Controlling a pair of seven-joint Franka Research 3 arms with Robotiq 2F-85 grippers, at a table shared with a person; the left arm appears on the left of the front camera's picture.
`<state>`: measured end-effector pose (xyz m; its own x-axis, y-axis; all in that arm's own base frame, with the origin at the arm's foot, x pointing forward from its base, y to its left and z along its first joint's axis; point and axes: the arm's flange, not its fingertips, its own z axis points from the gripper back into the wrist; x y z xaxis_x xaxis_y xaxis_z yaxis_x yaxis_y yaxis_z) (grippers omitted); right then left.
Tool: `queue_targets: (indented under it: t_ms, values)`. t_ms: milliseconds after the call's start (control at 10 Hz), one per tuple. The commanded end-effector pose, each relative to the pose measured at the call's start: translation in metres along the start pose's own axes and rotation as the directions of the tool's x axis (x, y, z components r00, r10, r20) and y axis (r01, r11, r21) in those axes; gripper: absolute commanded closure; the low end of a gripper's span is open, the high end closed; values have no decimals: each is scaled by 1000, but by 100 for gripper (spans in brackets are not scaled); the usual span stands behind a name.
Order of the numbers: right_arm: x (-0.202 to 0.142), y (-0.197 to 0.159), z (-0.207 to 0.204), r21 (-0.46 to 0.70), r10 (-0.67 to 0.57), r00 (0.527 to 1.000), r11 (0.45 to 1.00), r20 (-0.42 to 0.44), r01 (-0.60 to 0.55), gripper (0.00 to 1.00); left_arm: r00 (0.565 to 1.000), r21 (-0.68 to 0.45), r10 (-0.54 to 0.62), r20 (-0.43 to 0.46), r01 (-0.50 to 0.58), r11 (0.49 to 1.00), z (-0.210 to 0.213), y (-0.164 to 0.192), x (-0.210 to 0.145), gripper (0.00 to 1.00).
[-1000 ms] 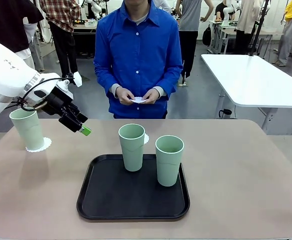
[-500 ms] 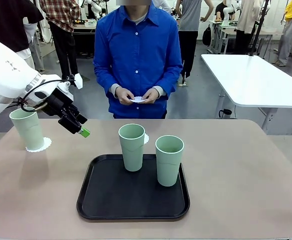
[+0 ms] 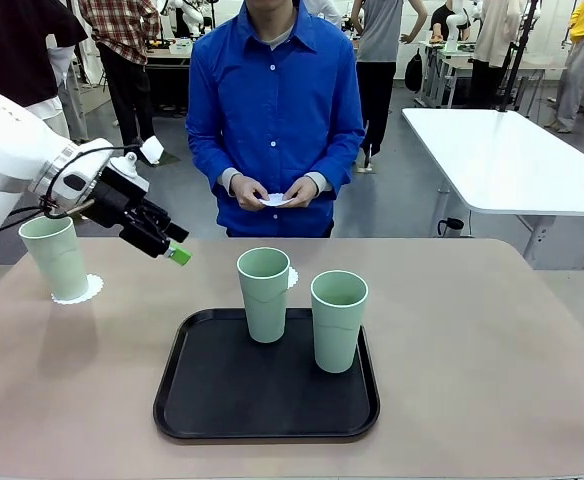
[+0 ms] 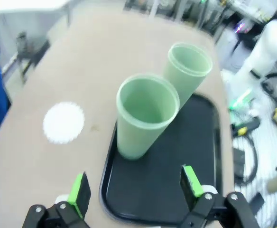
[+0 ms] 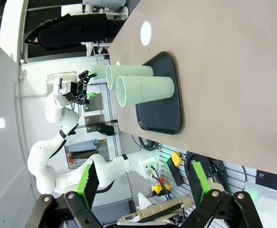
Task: Place coasters on the table and set cups on them.
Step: Take one Reusable plastic cup from the Flat Tray and place it on a coaster set by the human.
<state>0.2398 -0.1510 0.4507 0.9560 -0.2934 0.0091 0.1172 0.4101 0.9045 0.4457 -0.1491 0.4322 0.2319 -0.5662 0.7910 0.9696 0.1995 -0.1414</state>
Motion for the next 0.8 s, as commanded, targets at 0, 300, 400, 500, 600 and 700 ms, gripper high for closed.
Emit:
queue_targets:
  t_ms: [0, 300, 400, 500, 600, 700]
  values:
    - [1, 0, 0, 14, 10, 1000, 1000, 1, -10, 0, 989, -93, -32, 145, 46, 995, -11, 19, -31, 0]
    - [1, 0, 0, 14, 10, 1000, 1000, 1, -10, 0, 942, -64, -166, 293, 192, 979, -49, 24, -75, 0]
    - [1, 0, 0, 14, 10, 1000, 1000, 1, -10, 0, 924, -61, -181, 336, 213, 975, -62, 23, -83, 0]
    - [1, 0, 0, 14, 10, 1000, 1000, 1, -10, 0, 908, -40, -192, 372, 222, 974, -69, 20, -86, 0]
    - [1, 0, 0, 14, 10, 1000, 1000, 1, -10, 0, 901, -27, -215, 377, 243, 970, -73, 16, -86, 0]
    - [1, 0, 0, 14, 10, 1000, 1000, 1, -10, 0, 902, -18, -251, 352, 275, 961, -72, 9, -81, 0]
